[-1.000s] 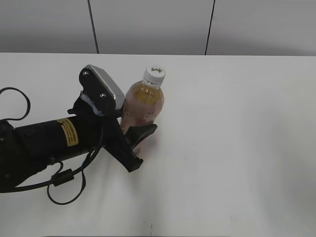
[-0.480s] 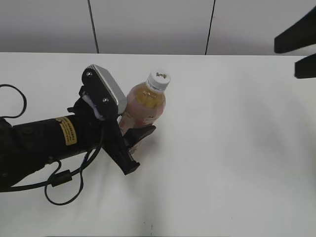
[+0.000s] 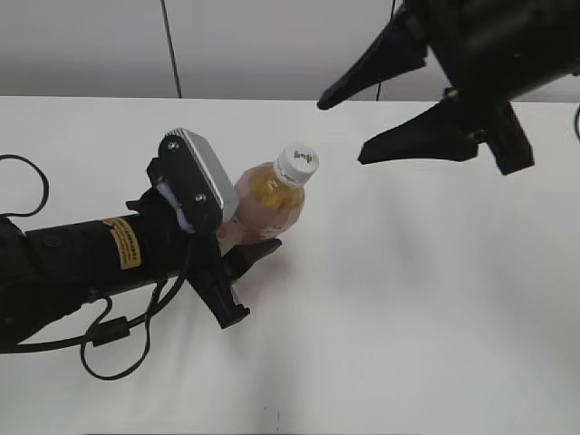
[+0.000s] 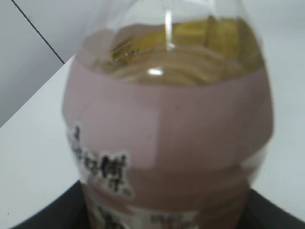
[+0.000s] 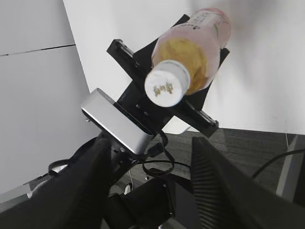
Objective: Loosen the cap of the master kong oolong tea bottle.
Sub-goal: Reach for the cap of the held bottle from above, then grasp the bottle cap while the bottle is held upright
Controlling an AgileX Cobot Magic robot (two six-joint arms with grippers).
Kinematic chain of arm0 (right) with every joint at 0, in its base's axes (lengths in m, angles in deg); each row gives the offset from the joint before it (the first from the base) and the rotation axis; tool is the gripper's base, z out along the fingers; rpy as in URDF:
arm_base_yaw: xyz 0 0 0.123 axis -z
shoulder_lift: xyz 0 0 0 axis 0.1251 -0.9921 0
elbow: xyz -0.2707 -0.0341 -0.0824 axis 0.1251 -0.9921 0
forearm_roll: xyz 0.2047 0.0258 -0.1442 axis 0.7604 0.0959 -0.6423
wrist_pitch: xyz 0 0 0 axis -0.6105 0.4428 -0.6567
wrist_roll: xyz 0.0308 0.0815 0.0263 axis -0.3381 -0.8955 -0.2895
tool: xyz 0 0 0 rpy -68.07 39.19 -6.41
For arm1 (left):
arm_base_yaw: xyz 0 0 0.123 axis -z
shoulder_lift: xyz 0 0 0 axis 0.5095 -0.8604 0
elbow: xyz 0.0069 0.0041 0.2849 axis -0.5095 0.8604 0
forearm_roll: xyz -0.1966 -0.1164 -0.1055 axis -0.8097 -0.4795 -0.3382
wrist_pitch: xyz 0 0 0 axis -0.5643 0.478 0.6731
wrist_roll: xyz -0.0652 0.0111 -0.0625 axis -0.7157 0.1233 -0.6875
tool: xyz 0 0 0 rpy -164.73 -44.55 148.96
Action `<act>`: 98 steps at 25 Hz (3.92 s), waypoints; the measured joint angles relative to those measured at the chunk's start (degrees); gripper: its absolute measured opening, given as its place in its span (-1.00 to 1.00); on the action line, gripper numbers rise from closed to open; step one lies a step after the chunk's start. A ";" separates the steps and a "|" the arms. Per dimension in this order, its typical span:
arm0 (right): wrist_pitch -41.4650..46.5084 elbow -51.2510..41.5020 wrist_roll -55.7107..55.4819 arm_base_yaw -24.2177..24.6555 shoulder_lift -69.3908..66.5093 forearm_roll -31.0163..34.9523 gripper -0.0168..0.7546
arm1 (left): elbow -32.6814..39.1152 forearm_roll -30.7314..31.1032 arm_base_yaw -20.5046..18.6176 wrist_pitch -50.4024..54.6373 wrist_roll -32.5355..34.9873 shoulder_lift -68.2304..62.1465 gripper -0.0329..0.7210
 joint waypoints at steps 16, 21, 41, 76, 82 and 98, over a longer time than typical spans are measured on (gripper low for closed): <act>-0.28 7.88 -13.36 -4.18 -8.97 -12.88 0.08 | 0.00 -1.41 0.00 -1.81 0.17 0.00 0.12; -1.27 7.88 -13.69 -4.18 -9.02 -12.88 0.07 | 0.00 -1.55 0.00 -1.81 0.20 0.00 0.12; -2.66 11.81 -13.03 -6.67 -13.86 -10.43 0.07 | 0.00 -1.82 0.00 -2.54 0.20 0.00 0.12; 0.25 12.34 5.97 -7.53 -14.55 -13.88 -0.23 | 0.04 -1.60 0.00 -2.21 0.62 0.00 0.12; 0.25 12.34 34.84 -7.53 -14.55 -14.29 -0.23 | 0.06 -1.60 0.00 -2.21 0.68 0.00 0.12; -0.49 12.41 111.86 -7.53 -14.55 -12.85 -0.25 | 0.18 -1.75 0.00 -3.00 0.75 0.00 0.12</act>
